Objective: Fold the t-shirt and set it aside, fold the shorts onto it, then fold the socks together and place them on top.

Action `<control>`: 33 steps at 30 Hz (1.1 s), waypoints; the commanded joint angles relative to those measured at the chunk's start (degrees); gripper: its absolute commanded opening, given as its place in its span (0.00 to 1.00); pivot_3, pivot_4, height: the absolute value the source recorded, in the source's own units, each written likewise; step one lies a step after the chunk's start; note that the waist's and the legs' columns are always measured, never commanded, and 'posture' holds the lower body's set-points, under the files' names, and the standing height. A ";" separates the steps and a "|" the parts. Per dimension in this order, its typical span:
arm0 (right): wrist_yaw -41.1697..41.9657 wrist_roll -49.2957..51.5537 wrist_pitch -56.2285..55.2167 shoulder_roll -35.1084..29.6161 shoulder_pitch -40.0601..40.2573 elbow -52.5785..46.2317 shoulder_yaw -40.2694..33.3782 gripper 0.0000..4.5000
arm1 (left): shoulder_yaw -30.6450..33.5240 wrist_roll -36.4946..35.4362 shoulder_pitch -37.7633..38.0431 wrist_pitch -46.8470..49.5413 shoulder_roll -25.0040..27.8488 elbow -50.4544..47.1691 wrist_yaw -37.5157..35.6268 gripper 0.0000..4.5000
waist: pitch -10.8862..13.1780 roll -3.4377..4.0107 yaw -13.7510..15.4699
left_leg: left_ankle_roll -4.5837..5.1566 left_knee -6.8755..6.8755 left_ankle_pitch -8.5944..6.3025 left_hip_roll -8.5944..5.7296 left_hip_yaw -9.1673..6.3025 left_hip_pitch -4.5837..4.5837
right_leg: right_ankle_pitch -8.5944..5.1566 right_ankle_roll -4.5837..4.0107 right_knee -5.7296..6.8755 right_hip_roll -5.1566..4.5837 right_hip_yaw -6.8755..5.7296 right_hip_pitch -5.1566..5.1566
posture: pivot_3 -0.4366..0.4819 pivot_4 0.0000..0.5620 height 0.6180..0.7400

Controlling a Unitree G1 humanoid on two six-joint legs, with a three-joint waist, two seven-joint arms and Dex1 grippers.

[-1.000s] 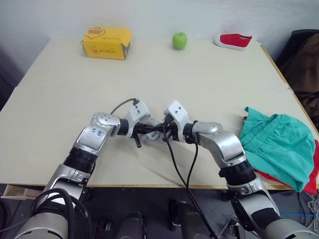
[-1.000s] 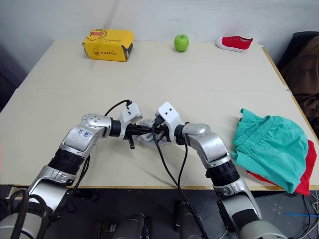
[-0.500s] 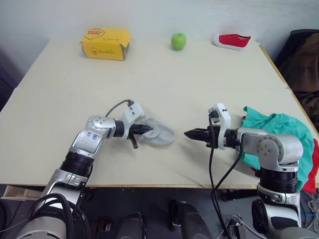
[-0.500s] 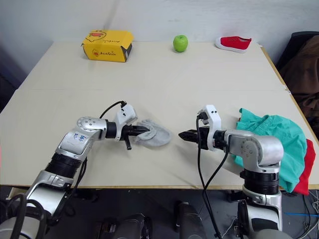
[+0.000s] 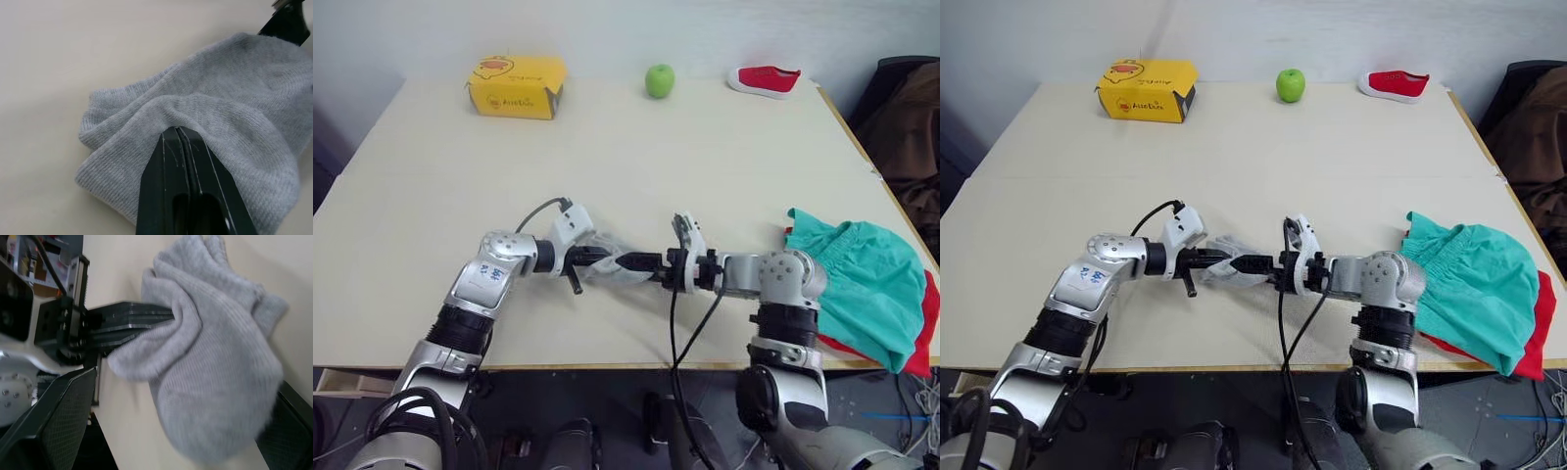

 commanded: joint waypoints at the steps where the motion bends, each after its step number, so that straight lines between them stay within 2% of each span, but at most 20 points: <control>1: -2.92 -1.41 -4.92 2.29 -2.38 7.16 -0.81 1.00 | -0.16 1.13 1.53 0.93 0.53 -1.56 0.49 0.00 | 0.00 0.00 -0.07 | 0.00 0.00 0.00 0.00 0.03 0.02 | 0.00 0.00 0.02 0.00 0.03 0.01 | 0.48 0.27 1.00; 4: -3.09 -2.22 -8.91 2.86 -3.18 11.45 1.51 1.00 | 0.11 1.14 2.03 0.97 0.58 -2.03 0.87 0.00 | -0.01 0.02 -0.18 | 0.00 -0.02 0.00 0.00 0.04 0.09 | 0.00 0.00 0.03 0.00 0.05 0.05 | 0.48 0.27 1.00; 6: -3.30 -2.32 -10.74 2.85 -3.43 13.32 2.26 0.91 | 0.37 1.23 2.15 1.00 0.63 -2.20 1.30 0.00 | -0.02 0.02 -0.22 | 0.00 -0.05 0.00 0.00 0.05 0.17 | 0.00 0.00 0.02 0.00 0.07 0.12 | 0.48 0.27 1.00; 8: -3.20 -2.15 -12.00 2.64 -3.52 14.42 2.93 0.78 | 0.71 1.30 2.27 1.09 0.67 -2.33 1.63 0.00 | -0.02 0.01 -0.26 | 0.01 -0.05 0.00 0.00 0.06 0.20 | 0.00 0.00 0.03 0.00 0.08 0.15 | 0.48 0.27 1.00; 13: -3.11 -1.47 -13.68 2.06 -3.92 15.95 3.56 0.37 | 1.65 1.29 2.81 1.26 0.99 -2.93 1.83 0.00 | -0.02 0.01 -0.53 | 0.00 -0.09 0.00 0.00 0.08 0.21 | -0.01 -0.01 0.04 0.00 0.10 0.14 | 0.48 0.27 1.00; 17: -2.92 -0.70 -14.37 1.47 -4.34 15.96 3.82 0.08 | 3.22 0.59 2.95 2.86 1.15 -3.94 2.30 0.00 | -0.08 -0.08 -0.55 | 0.00 -0.09 0.00 0.00 0.07 0.29 | -0.01 -0.01 0.04 0.00 0.11 0.22 | 0.48 0.27 1.00; 19: -2.75 -0.12 -14.37 0.97 -4.50 15.43 3.60 0.00 | 4.73 -0.69 2.92 3.60 1.31 -4.49 1.87 0.09 | -0.09 -0.10 -0.49 | 0.16 -0.09 -0.09 0.00 0.06 0.34 | -0.01 -0.01 0.03 -0.02 0.11 0.28 | 0.48 0.27 1.00; 20: -2.63 0.29 -14.21 0.68 -4.49 14.81 3.47 0.00 | 5.55 -1.42 2.91 4.12 1.51 -4.86 1.56 0.13 | -0.09 -0.10 -0.49 | 0.16 -0.09 -0.10 0.00 0.06 0.34 | -0.01 -0.01 0.04 -0.02 0.11 0.27 | 0.48 0.27 1.00; 23: -2.85 2.43 -12.36 -0.19 -4.45 11.97 2.01 0.00 | 8.71 -5.04 3.04 4.74 2.70 -6.90 -1.05 0.35 | -0.07 -0.07 -0.47 | 0.07 -0.10 -0.05 0.00 0.06 0.25 | -0.01 -0.01 0.04 -0.02 0.11 0.17 | 0.48 0.27 1.00; 25: -3.58 4.40 -10.18 -0.76 -4.42 9.02 0.11 0.00 | 11.46 -9.24 3.06 5.72 4.66 -9.14 -5.05 0.49 | -0.06 -0.04 -0.26 | -0.03 -0.11 0.00 0.00 0.06 0.11 | -0.01 -0.01 0.03 -0.02 0.10 0.05 | 0.48 0.27 1.00; 29: -6.90 8.81 -2.16 -1.96 -4.53 -1.46 -7.60 0.00 | 16.91 -19.21 1.52 10.57 9.55 -12.89 -13.40 0.77 | -0.05 -0.02 0.06 | -0.05 0.01 0.03 0.00 0.05 -0.65 | 0.00 0.00 0.03 -0.04 0.08 -0.71 | 0.48 0.27 1.00; 32: -10.16 13.65 2.44 -2.89 -4.46 -8.67 -13.01 0.00 | 17.64 -22.59 0.77 11.88 11.14 -13.52 -16.32 0.98 | -0.04 -0.02 0.28 | -0.09 0.06 0.05 -0.02 -0.01 -1.10 | 0.01 0.00 0.03 -0.03 0.03 -1.07 | 0.48 0.27 1.00; 33: -11.94 18.00 2.61 -4.47 -3.78 -11.46 -14.59 0.00 | 17.36 -23.24 0.49 11.63 11.38 -13.84 -17.30 1.00 | -0.04 -0.02 0.30 | -0.09 0.06 0.05 -0.02 -0.04 -1.12 | 0.01 0.00 -0.01 -0.03 0.02 -1.07 | 0.48 0.27 1.00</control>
